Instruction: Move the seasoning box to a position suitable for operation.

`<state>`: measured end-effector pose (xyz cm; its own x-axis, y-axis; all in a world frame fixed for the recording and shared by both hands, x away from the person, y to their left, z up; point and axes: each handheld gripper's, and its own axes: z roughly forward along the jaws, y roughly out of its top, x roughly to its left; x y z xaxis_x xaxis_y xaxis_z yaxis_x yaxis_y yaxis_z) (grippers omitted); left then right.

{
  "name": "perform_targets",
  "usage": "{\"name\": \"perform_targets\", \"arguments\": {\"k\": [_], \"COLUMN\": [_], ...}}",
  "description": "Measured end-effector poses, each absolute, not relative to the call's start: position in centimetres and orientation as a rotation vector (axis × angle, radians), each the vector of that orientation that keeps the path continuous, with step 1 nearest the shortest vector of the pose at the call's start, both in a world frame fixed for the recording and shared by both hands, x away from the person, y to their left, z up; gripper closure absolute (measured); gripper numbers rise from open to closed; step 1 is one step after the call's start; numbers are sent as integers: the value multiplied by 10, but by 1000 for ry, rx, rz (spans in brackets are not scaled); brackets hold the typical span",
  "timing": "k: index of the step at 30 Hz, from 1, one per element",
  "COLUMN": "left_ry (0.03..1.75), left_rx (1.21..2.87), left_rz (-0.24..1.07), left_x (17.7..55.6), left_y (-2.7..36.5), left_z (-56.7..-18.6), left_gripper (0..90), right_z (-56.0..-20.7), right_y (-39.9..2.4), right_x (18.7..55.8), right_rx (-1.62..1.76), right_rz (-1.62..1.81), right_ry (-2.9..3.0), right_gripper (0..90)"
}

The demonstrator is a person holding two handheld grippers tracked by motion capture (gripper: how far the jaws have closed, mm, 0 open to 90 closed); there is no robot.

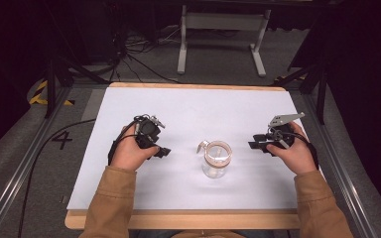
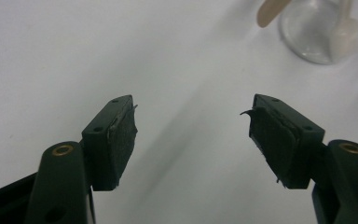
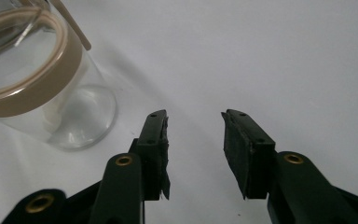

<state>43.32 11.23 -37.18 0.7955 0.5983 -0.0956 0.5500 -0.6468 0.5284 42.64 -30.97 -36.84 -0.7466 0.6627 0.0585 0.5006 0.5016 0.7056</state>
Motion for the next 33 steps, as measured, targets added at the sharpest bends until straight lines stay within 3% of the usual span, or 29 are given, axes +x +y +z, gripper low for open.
{"name": "perform_targets", "arguments": {"k": [9, 15, 18, 33], "left_ry": [752, 697, 668, 641], "left_rx": [2416, 2352, 2352, 2352], "left_rz": [133, 101, 76, 105], "left_x": [424, 412, 408, 404], "left_y": [105, 107, 108, 104], "left_z": [-368, -358, -355, -352], "left_gripper": [293, 348, 389, 344], "right_z": [-369, -368, -370, -386], "right_y": [-307, -294, -290, -271], "right_x": [421, 417, 416, 415], "right_rx": [993, 954, 940, 854], "right_rz": [1110, 1093, 1076, 1033], "right_ry": [2569, 2610, 2642, 2735], "right_gripper": [643, 843, 878, 893]}}
